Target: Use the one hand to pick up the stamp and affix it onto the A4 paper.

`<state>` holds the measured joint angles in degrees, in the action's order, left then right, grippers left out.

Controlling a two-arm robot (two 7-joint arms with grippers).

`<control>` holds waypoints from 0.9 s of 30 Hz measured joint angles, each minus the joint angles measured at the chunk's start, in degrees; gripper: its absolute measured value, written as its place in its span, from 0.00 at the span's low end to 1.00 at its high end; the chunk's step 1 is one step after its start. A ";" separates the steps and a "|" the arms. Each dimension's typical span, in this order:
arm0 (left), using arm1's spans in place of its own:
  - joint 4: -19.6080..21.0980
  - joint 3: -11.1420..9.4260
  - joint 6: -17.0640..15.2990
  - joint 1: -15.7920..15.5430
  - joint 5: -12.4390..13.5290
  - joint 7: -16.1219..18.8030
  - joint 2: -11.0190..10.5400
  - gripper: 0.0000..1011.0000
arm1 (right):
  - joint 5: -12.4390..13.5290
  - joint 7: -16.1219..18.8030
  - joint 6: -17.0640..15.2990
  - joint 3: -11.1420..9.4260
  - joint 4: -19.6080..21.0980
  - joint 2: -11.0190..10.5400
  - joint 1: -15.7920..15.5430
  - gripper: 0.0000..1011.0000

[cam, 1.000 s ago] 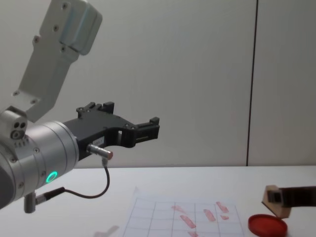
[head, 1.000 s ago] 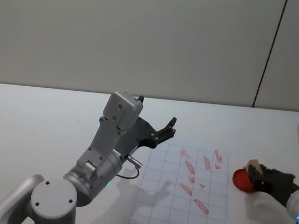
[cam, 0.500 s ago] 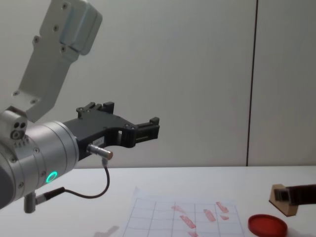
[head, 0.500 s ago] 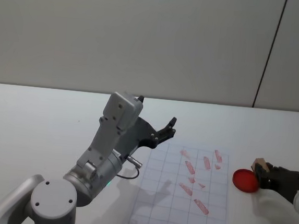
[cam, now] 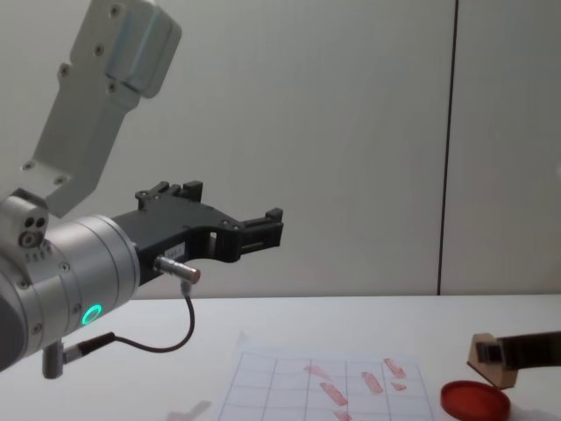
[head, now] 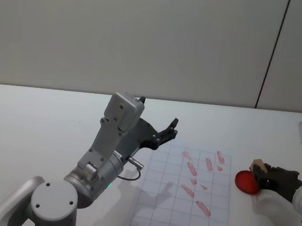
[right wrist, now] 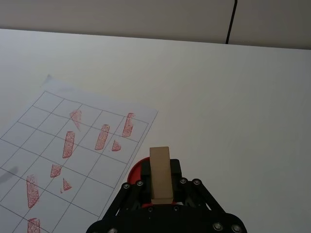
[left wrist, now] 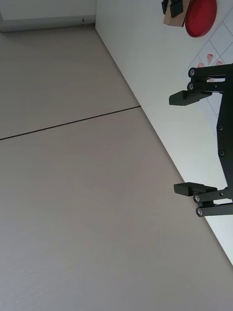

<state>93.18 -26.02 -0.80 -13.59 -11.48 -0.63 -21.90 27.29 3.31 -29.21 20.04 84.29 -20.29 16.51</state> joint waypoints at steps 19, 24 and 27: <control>0.00 0.00 0.00 0.00 0.00 0.00 0.00 0.99 | -1.42 2.58 0.38 0.56 -2.75 1.06 1.30 0.36; 0.00 0.00 0.00 0.00 0.00 0.00 0.00 0.99 | -1.56 2.82 0.44 0.62 -3.00 1.17 1.40 0.52; 0.00 0.00 0.00 0.00 0.00 0.00 0.00 0.99 | -1.62 2.94 0.46 0.64 -3.11 1.22 1.46 0.60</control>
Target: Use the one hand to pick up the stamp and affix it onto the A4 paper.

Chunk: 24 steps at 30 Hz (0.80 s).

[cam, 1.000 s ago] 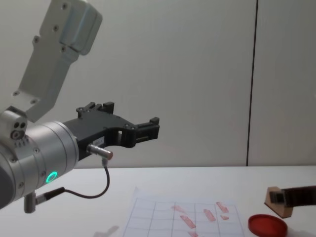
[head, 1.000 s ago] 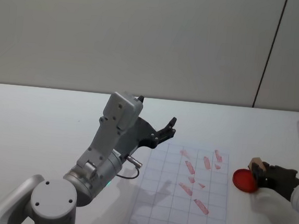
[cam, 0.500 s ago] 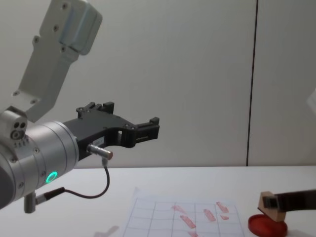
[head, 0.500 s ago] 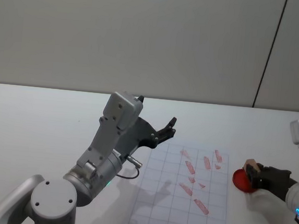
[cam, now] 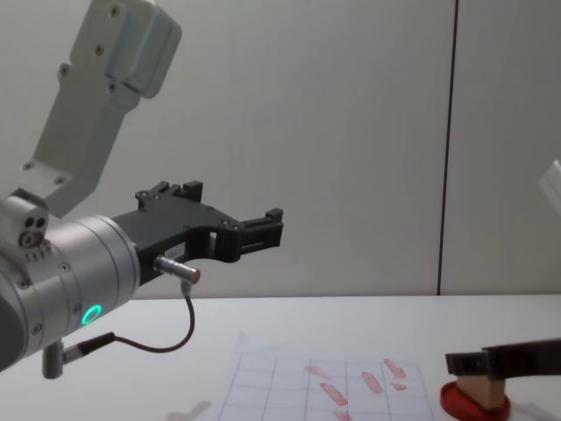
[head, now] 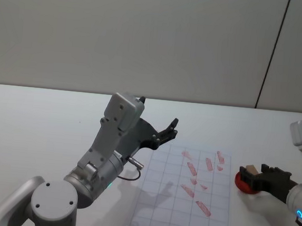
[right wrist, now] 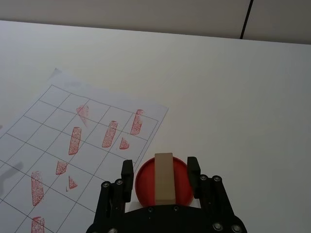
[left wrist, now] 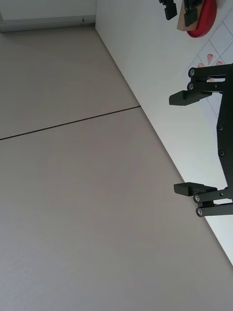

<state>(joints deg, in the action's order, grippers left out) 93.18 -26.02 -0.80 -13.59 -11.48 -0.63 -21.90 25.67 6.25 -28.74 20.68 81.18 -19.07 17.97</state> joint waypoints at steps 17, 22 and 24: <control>0.00 0.00 0.00 0.00 0.00 0.00 0.00 0.99 | -2.75 1.48 3.02 0.35 0.42 -0.07 0.07 0.99; 0.00 0.00 0.00 0.00 0.00 0.00 0.00 0.99 | -5.15 2.63 5.56 0.66 1.19 -0.27 0.03 0.99; 0.00 0.00 0.00 0.00 0.00 0.00 0.00 0.99 | -5.99 2.97 6.41 0.74 1.46 -0.35 0.00 0.99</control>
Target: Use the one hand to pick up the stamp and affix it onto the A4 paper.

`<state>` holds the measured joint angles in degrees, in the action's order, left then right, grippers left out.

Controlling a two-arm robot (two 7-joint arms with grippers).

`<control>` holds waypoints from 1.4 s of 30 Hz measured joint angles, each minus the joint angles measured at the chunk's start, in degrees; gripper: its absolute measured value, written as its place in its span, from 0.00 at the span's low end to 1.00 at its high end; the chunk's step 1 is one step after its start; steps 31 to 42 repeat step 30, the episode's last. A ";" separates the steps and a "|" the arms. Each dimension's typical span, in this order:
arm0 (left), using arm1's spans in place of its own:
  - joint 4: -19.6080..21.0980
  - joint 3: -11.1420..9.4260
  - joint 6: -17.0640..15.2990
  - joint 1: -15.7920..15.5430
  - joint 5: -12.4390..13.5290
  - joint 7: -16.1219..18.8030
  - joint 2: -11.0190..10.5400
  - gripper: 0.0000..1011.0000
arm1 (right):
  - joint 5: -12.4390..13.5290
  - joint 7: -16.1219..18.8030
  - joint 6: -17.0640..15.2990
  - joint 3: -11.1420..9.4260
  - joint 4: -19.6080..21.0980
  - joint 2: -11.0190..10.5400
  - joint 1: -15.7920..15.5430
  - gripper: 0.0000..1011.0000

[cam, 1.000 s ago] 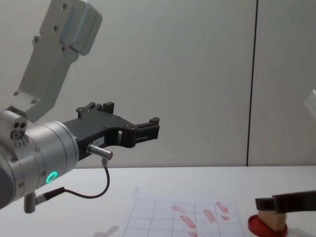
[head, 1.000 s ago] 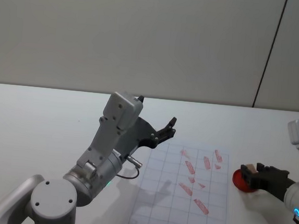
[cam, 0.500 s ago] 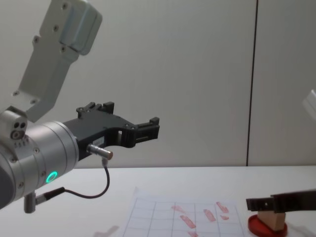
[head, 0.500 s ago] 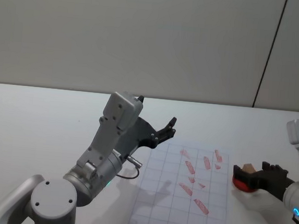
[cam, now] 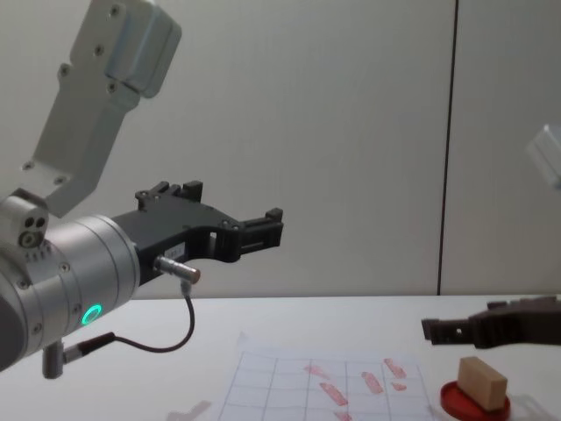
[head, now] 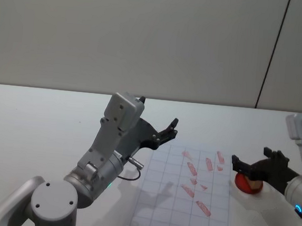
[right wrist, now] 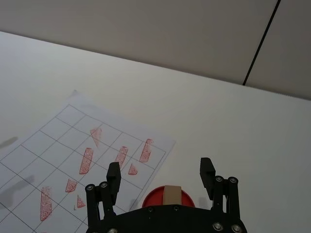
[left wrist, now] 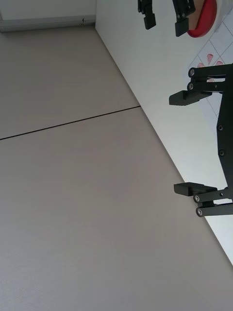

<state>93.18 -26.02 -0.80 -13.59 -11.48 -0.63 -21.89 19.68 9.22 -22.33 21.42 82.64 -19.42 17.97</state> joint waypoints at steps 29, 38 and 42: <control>0.00 0.00 0.00 0.00 0.00 0.00 0.00 0.99 | -11.15 3.23 9.41 1.43 6.16 -1.50 -1.49 0.99; 0.00 0.00 0.00 0.00 0.00 0.00 0.00 0.99 | -11.25 3.25 9.49 1.44 6.21 -1.51 -1.50 0.99; 0.00 0.00 0.00 0.00 0.00 0.00 0.00 0.99 | -11.25 3.25 9.49 1.44 6.21 -1.51 -1.50 0.99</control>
